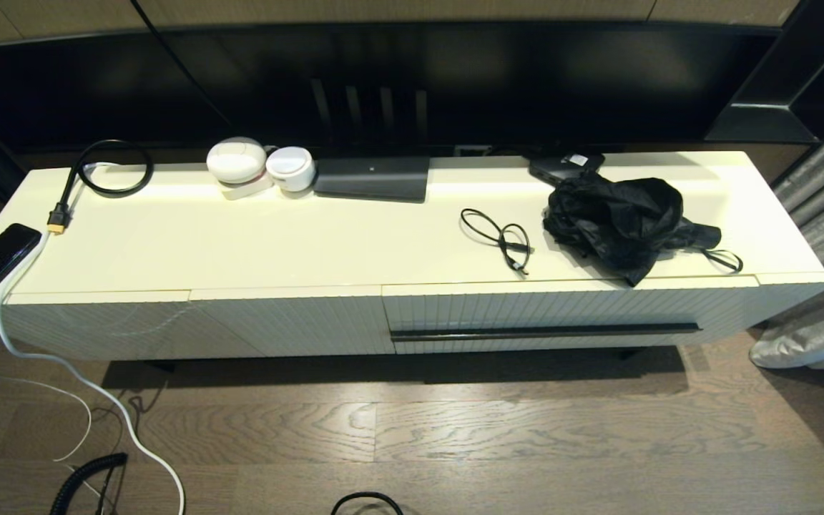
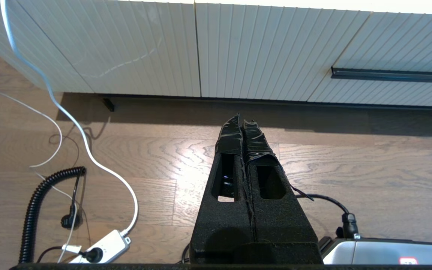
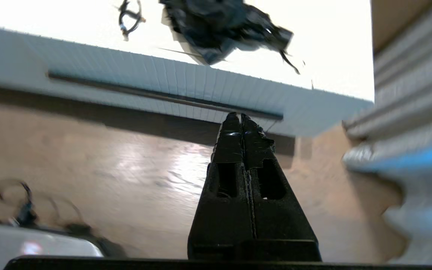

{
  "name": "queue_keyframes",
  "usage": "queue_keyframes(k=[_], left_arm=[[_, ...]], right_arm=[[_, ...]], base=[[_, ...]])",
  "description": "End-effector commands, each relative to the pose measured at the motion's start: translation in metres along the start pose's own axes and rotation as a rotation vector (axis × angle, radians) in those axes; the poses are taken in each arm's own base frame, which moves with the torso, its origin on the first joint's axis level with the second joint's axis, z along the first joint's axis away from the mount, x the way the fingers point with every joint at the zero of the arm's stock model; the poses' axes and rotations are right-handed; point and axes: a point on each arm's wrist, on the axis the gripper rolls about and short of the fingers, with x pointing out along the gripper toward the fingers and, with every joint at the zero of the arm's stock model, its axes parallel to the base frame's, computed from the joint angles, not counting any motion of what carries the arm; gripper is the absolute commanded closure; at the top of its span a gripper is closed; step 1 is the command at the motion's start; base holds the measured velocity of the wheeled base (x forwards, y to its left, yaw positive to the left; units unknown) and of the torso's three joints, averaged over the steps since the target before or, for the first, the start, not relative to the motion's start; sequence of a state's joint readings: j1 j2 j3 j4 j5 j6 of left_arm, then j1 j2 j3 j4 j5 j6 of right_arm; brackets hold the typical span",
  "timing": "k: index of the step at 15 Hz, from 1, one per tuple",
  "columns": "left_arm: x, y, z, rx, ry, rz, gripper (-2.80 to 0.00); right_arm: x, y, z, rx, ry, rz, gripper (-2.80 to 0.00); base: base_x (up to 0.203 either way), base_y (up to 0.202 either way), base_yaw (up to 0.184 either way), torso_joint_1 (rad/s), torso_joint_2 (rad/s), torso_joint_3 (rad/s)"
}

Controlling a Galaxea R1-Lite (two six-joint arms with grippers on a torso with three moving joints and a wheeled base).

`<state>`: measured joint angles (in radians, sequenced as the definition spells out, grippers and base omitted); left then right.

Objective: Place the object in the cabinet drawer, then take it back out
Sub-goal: Open the drawer

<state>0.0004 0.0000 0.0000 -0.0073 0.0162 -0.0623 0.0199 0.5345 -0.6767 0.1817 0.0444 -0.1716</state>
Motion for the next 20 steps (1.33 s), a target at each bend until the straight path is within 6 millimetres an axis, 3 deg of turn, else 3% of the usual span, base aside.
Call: queue_keyframes(k=[1, 8, 12, 16, 20], left_arm=[[0.000, 0.000, 0.000, -0.001, 0.000, 0.001, 0.00], [0.000, 0.000, 0.000, -0.001, 0.000, 0.002, 0.00], [0.000, 0.000, 0.000, -0.001, 0.000, 0.000, 0.00], [0.000, 0.000, 0.000, -0.001, 0.000, 0.001, 0.00], [0.000, 0.000, 0.000, -0.001, -0.001, 0.000, 0.00]], right_arm=[[0.062, -0.001, 0.021, -0.165, 0.145, 0.129, 0.00], [0.185, 0.040, 0.022, -0.714, 0.322, 0.408, 0.00], [0.243, 0.064, -0.015, -0.988, 0.435, 0.573, 0.00], [0.268, 0.062, -0.063, -1.251, 0.505, 0.759, 0.00], [0.290, 0.064, -0.105, -1.275, 0.551, 0.899, 0.00]], base=[[0.000, 0.000, 0.000, 0.000, 0.00, 0.000], [0.000, 0.000, 0.000, 0.000, 0.00, 0.000], [0.000, 0.000, 0.000, 0.000, 0.00, 0.000], [0.000, 0.000, 0.000, 0.000, 0.00, 0.000], [0.000, 0.000, 0.000, 0.000, 0.00, 0.000]])
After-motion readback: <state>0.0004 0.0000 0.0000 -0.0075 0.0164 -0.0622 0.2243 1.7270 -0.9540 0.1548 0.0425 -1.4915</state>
